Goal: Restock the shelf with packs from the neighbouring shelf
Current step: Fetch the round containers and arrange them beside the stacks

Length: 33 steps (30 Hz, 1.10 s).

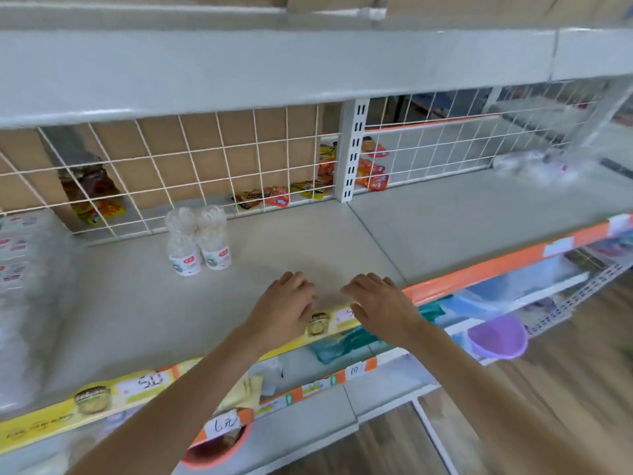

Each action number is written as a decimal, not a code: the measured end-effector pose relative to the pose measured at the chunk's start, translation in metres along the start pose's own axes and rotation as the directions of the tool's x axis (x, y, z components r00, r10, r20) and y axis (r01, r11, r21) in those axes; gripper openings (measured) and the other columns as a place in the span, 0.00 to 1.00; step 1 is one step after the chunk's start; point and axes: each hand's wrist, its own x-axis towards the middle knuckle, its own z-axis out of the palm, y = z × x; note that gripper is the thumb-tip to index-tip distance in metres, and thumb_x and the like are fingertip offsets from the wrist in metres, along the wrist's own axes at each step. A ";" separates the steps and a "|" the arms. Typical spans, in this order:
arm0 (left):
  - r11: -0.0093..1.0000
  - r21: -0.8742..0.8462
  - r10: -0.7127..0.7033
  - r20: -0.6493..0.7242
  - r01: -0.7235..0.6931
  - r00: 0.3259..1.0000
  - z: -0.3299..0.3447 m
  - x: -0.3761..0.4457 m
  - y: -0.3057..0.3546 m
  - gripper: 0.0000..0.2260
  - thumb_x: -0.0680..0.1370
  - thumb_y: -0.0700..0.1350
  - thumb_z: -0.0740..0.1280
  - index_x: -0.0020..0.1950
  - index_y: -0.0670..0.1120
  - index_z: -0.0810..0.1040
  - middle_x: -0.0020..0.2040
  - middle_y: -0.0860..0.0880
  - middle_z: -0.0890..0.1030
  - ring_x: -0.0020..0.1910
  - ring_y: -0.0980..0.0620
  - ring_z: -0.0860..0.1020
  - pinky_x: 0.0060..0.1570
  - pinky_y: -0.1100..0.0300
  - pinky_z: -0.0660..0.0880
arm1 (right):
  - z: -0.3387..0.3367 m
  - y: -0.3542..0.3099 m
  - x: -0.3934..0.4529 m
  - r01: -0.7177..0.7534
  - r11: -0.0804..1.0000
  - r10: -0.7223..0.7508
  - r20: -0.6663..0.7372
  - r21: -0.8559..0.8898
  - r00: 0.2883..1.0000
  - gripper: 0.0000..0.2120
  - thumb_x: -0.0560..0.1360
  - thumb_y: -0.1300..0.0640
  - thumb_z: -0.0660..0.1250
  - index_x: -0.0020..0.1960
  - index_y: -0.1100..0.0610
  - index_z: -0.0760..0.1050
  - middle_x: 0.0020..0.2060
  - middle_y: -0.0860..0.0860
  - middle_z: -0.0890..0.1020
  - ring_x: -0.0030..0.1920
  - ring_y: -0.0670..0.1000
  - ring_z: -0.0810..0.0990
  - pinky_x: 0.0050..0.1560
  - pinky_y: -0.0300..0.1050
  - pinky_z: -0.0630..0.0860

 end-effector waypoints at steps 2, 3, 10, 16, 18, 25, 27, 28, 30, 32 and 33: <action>1.000 -0.005 0.022 0.000 -0.022 1.000 0.010 0.021 0.029 0.14 0.70 0.46 0.54 0.43 0.44 0.78 0.41 0.46 0.75 0.39 0.43 0.75 0.37 0.53 0.76 | -0.010 0.028 -0.024 -0.021 1.000 0.021 -0.033 0.007 0.999 0.13 0.64 0.60 0.66 0.48 0.57 0.80 0.42 0.54 0.80 0.42 0.56 0.80 0.38 0.51 0.78; 0.999 -0.007 0.037 0.010 -0.037 0.999 0.016 0.031 0.045 0.13 0.70 0.46 0.56 0.43 0.44 0.78 0.40 0.46 0.75 0.39 0.43 0.76 0.37 0.53 0.76 | -0.014 0.044 -0.037 -0.032 0.999 0.032 -0.047 -0.004 0.998 0.13 0.62 0.59 0.65 0.46 0.56 0.80 0.41 0.53 0.80 0.41 0.55 0.80 0.35 0.49 0.78; 0.993 0.041 0.107 0.119 -0.113 0.987 0.075 0.094 0.151 0.14 0.72 0.49 0.58 0.48 0.42 0.78 0.46 0.44 0.76 0.46 0.42 0.75 0.46 0.51 0.75 | -0.025 0.149 -0.133 -0.168 0.982 0.154 -0.142 -0.088 0.978 0.14 0.59 0.57 0.66 0.44 0.55 0.80 0.41 0.51 0.81 0.39 0.54 0.81 0.30 0.45 0.76; 0.986 0.056 0.144 0.221 -0.160 0.965 0.113 0.140 0.218 0.14 0.72 0.50 0.61 0.50 0.42 0.77 0.48 0.44 0.76 0.49 0.43 0.76 0.45 0.54 0.72 | -0.025 0.207 -0.200 -0.260 0.965 0.249 -0.183 -0.039 0.951 0.22 0.52 0.61 0.80 0.45 0.57 0.81 0.44 0.53 0.82 0.39 0.56 0.82 0.28 0.46 0.77; 0.982 0.050 0.170 0.209 -0.185 0.963 0.118 0.159 0.233 0.14 0.72 0.49 0.61 0.51 0.43 0.78 0.49 0.44 0.77 0.50 0.44 0.76 0.46 0.54 0.72 | -0.024 0.223 -0.211 -0.301 0.953 0.291 -0.193 -0.028 0.937 0.23 0.52 0.61 0.81 0.45 0.57 0.81 0.44 0.53 0.82 0.40 0.56 0.82 0.27 0.46 0.76; 0.970 -0.029 0.241 0.134 -0.239 0.961 0.150 0.245 0.263 0.17 0.69 0.49 0.55 0.46 0.43 0.79 0.45 0.45 0.78 0.47 0.43 0.77 0.46 0.52 0.76 | -0.021 0.288 -0.220 -0.394 0.919 0.392 -0.195 0.034 0.899 0.24 0.54 0.62 0.78 0.49 0.57 0.79 0.47 0.56 0.80 0.42 0.59 0.80 0.31 0.47 0.76; 0.967 -0.066 0.251 0.090 -0.246 0.964 0.163 0.276 0.272 0.15 0.68 0.48 0.56 0.44 0.43 0.79 0.42 0.45 0.77 0.42 0.43 0.77 0.41 0.52 0.77 | -0.025 0.318 -0.220 -0.406 0.914 0.402 -0.186 0.019 0.897 0.24 0.53 0.61 0.79 0.49 0.57 0.79 0.48 0.55 0.80 0.43 0.58 0.80 0.31 0.46 0.75; 0.964 -0.080 0.257 0.060 -0.252 0.965 0.168 0.294 0.277 0.15 0.68 0.48 0.56 0.44 0.43 0.79 0.41 0.45 0.76 0.40 0.42 0.76 0.39 0.53 0.77 | -0.029 0.335 -0.219 -0.415 0.910 0.408 -0.190 0.002 0.893 0.24 0.53 0.61 0.79 0.48 0.56 0.79 0.48 0.55 0.80 0.43 0.58 0.81 0.31 0.46 0.75; 0.968 -0.091 0.237 0.022 -0.234 0.971 0.175 0.330 0.285 0.16 0.67 0.47 0.56 0.44 0.42 0.79 0.40 0.44 0.76 0.38 0.42 0.76 0.37 0.53 0.76 | -0.041 0.370 -0.212 -0.441 0.898 0.431 -0.194 -0.010 0.881 0.25 0.51 0.61 0.79 0.48 0.56 0.79 0.47 0.56 0.81 0.43 0.58 0.81 0.30 0.47 0.76; 0.977 -0.087 0.197 0.001 -0.196 0.981 0.183 0.362 0.293 0.16 0.67 0.48 0.55 0.45 0.43 0.79 0.41 0.44 0.75 0.39 0.42 0.76 0.37 0.51 0.76 | -0.052 0.408 -0.206 -0.427 0.904 0.415 -0.181 -0.032 0.892 0.26 0.50 0.61 0.80 0.47 0.57 0.79 0.46 0.56 0.81 0.43 0.59 0.81 0.31 0.49 0.77; 0.980 -0.074 0.185 -0.012 -0.185 0.983 0.189 0.376 0.296 0.16 0.67 0.48 0.56 0.45 0.43 0.78 0.41 0.45 0.75 0.40 0.42 0.76 0.37 0.51 0.77 | -0.057 0.427 -0.202 -0.424 0.904 0.407 -0.191 -0.056 0.893 0.26 0.51 0.62 0.79 0.48 0.57 0.79 0.47 0.56 0.81 0.43 0.59 0.81 0.31 0.50 0.77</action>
